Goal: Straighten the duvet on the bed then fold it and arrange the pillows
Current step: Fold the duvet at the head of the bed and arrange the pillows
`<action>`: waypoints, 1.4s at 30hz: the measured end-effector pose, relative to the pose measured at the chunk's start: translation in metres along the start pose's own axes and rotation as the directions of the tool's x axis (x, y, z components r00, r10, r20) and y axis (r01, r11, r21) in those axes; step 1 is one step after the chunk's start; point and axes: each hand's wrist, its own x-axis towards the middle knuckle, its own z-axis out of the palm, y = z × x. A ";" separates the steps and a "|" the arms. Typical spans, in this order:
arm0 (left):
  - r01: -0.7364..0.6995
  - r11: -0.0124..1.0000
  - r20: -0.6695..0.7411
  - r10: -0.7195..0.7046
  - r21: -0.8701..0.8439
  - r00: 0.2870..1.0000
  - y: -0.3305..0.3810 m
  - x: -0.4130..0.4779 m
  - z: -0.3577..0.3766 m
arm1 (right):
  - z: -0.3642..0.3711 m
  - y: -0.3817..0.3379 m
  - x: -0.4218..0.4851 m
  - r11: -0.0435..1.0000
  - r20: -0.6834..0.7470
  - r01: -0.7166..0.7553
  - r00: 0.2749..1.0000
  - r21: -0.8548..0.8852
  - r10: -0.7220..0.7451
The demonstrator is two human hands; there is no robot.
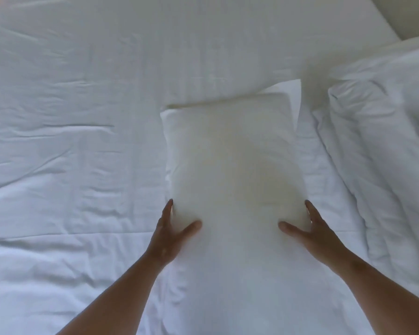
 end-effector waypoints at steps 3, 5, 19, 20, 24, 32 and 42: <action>0.022 1.000 0.028 -0.022 -0.022 0.999 0.008 0.026 0.011 | 0.007 0.001 0.017 0.990 0.024 0.025 0.999 0.141 -0.029; 0.018 0.998 0.042 -0.015 -0.062 0.999 0.002 0.026 0.016 | 0.014 0.008 0.018 0.975 0.035 0.050 0.998 0.215 -0.058; -0.054 0.941 0.095 0.091 -0.335 0.991 0.091 -0.116 0.017 | -0.032 -0.064 -0.109 0.917 0.085 0.164 0.974 0.364 -0.208; -0.071 0.935 0.089 0.108 -0.348 0.990 0.104 -0.132 0.014 | -0.043 -0.072 -0.125 0.918 0.066 0.182 0.974 0.353 -0.218; -0.125 0.920 0.084 0.168 -0.372 0.982 0.148 -0.187 0.008 | -0.094 -0.102 -0.186 0.916 -0.005 0.226 0.971 0.333 -0.238; -0.307 0.837 0.064 0.374 -0.452 0.925 0.277 -0.276 0.037 | -0.246 -0.150 -0.280 0.896 -0.154 0.358 0.932 0.262 -0.327; -0.392 0.725 0.074 0.518 -0.566 0.852 0.439 -0.351 0.233 | -0.526 -0.107 -0.302 0.858 -0.232 0.494 0.859 0.144 -0.456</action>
